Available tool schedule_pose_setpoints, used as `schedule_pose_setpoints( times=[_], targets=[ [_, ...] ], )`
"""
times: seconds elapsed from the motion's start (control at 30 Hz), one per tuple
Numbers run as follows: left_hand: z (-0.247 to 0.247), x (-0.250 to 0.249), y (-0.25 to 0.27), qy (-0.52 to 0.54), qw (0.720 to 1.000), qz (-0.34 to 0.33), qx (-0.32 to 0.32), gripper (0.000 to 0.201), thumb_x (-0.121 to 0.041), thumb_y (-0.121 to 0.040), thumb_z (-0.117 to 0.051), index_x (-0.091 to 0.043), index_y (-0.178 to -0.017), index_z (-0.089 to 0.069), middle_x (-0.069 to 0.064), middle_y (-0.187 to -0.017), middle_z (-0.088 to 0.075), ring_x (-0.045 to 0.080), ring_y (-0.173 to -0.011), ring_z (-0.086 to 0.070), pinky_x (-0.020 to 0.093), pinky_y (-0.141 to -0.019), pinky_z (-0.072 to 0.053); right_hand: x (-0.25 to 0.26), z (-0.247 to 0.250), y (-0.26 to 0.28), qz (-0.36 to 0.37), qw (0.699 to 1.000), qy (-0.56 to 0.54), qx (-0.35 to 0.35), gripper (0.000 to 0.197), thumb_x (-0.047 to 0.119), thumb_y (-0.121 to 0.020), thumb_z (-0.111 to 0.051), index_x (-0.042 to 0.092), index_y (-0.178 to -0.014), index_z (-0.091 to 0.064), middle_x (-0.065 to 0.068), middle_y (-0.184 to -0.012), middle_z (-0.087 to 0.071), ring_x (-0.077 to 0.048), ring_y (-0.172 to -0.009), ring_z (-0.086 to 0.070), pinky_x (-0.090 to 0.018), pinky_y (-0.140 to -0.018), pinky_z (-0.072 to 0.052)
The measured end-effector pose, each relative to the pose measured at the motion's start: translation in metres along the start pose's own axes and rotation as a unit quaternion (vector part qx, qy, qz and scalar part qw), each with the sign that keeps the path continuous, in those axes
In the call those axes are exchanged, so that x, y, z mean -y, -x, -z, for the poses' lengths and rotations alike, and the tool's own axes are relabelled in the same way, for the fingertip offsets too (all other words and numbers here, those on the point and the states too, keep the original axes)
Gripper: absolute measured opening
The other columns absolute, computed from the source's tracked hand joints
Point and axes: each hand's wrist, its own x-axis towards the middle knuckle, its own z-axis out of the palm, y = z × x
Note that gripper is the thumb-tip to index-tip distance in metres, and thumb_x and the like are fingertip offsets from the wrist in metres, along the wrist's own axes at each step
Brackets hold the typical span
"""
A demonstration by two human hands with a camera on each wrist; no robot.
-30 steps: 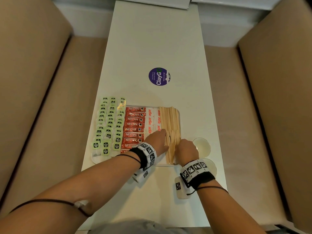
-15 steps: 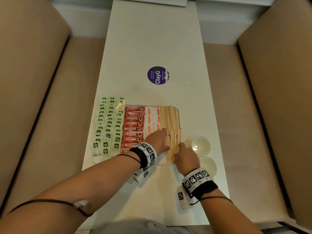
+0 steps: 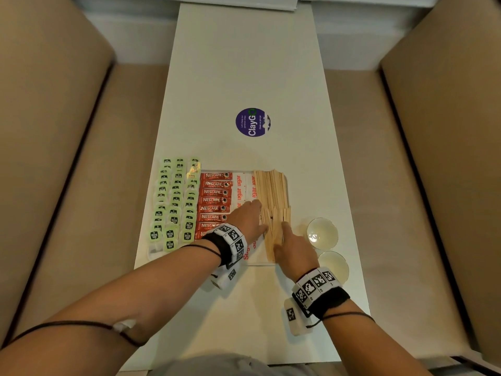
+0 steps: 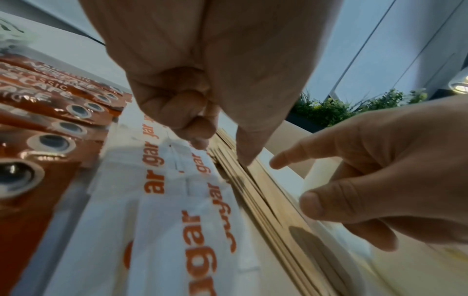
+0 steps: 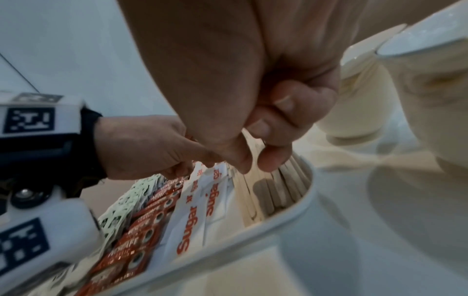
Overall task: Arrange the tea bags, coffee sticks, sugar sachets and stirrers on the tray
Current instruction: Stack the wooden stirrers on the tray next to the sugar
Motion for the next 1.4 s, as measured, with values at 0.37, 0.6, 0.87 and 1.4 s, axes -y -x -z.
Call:
schedule_pose_setpoints(
  times=[0.37, 0.6, 0.87, 1.4],
  targets=[
    [0.027, 0.0, -0.04, 0.005, 0.999, -0.008, -0.044, 0.047, -0.005, -0.095, -0.052, -0.003, -0.141, -0.043, 0.01, -0.151, -0.038, 0.026, -0.128, -0.049, 0.033, -0.099, -0.044, 0.023, 0.025, -0.045, 0.063, 0.996, -0.034, -0.057, 0.046, 0.026, -0.102, -0.049, 0.012, -0.145, -0.043, -0.006, -0.155, -0.035, -0.025, -0.138, -0.042, -0.043, -0.104, -0.046],
    [0.024, 0.003, -0.056, 0.005, 1.0, -0.013, -0.013, 0.05, -0.013, -0.096, -0.053, -0.003, -0.143, -0.039, 0.012, -0.154, -0.032, 0.026, -0.129, -0.049, 0.034, -0.101, -0.045, 0.022, 0.014, -0.08, 0.061, 0.996, 0.019, -0.056, 0.043, 0.02, -0.101, -0.047, 0.002, -0.139, -0.041, -0.016, -0.156, -0.03, -0.031, -0.138, -0.033, -0.046, -0.109, -0.04],
    [0.018, -0.003, -0.061, -0.01, 1.0, -0.023, -0.011, 0.043, -0.008, -0.092, -0.054, -0.005, -0.135, -0.048, 0.012, -0.143, -0.044, 0.029, -0.129, -0.046, 0.04, -0.105, -0.044, 0.02, 0.007, -0.088, 0.05, 0.997, 0.049, -0.023, 0.045, 0.023, -0.105, -0.039, 0.003, -0.145, -0.037, -0.016, -0.161, -0.024, -0.032, -0.144, -0.031, -0.047, -0.114, -0.035],
    [0.02, 0.004, -0.062, -0.09, 0.995, -0.031, -0.032, 0.048, -0.015, -0.088, -0.067, -0.012, -0.133, -0.052, 0.007, -0.141, -0.047, 0.028, -0.125, -0.046, 0.041, -0.1, -0.047, 0.017, 0.013, -0.089, 0.055, 0.995, 0.076, -0.033, 0.043, 0.027, -0.105, -0.04, 0.007, -0.143, -0.04, -0.012, -0.159, -0.029, -0.029, -0.143, -0.03, -0.043, -0.116, -0.033]
  ],
)
